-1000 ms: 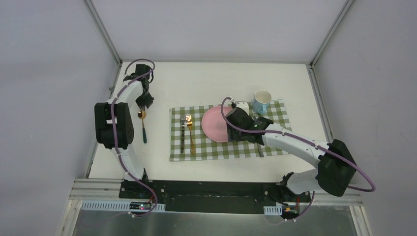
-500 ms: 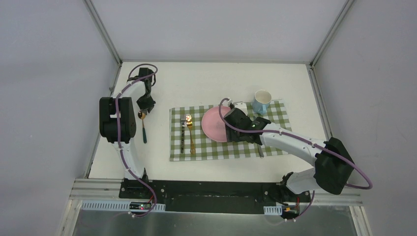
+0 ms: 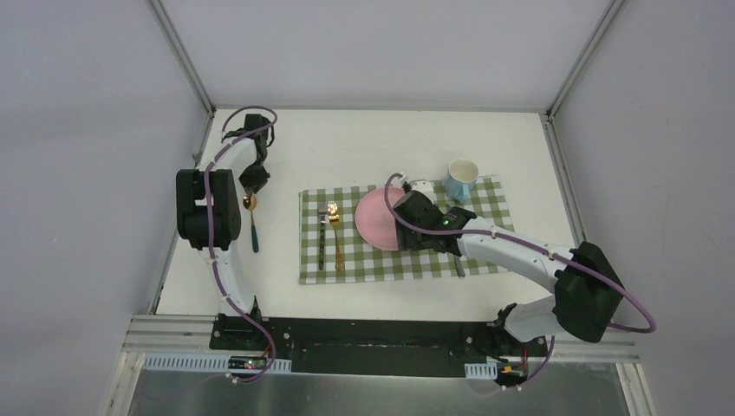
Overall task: Set the dinner table for one person
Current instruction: Pick up the spoon from the corner of the board.
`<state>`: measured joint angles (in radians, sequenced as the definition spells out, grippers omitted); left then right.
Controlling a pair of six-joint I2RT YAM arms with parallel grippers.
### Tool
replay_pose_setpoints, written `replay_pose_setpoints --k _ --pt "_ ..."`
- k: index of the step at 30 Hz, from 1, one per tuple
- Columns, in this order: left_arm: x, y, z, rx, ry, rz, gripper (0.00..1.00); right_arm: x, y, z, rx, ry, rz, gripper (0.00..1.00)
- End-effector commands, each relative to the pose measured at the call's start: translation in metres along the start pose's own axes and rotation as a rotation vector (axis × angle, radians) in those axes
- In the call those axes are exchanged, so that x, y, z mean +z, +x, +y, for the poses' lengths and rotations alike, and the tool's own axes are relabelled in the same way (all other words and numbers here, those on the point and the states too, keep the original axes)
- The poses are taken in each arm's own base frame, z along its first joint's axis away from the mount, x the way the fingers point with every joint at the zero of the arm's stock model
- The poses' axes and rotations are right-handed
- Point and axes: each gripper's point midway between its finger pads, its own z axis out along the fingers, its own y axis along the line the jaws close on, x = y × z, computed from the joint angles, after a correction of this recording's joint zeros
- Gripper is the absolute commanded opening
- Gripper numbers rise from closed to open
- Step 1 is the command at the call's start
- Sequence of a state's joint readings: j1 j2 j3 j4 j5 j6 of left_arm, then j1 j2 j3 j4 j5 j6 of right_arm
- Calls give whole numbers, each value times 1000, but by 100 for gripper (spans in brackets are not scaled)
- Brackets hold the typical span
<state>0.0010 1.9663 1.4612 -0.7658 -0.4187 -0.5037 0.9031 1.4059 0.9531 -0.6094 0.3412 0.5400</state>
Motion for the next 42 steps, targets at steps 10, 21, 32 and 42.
replay_pose_setpoints --k 10,21,32,42 --pt "11 1 9 29 -74 6 21 -1 -5 8 3 -33 -31 61" --pt "9 -1 5 25 -56 6 20 1 -3 10 1 -39 -26 61" --pt "10 0 -8 18 5 28 23 2 -2 13 -5 -43 -19 62" --pt "8 4 -23 47 26 26 23 3 0 14 -9 -47 -16 62"
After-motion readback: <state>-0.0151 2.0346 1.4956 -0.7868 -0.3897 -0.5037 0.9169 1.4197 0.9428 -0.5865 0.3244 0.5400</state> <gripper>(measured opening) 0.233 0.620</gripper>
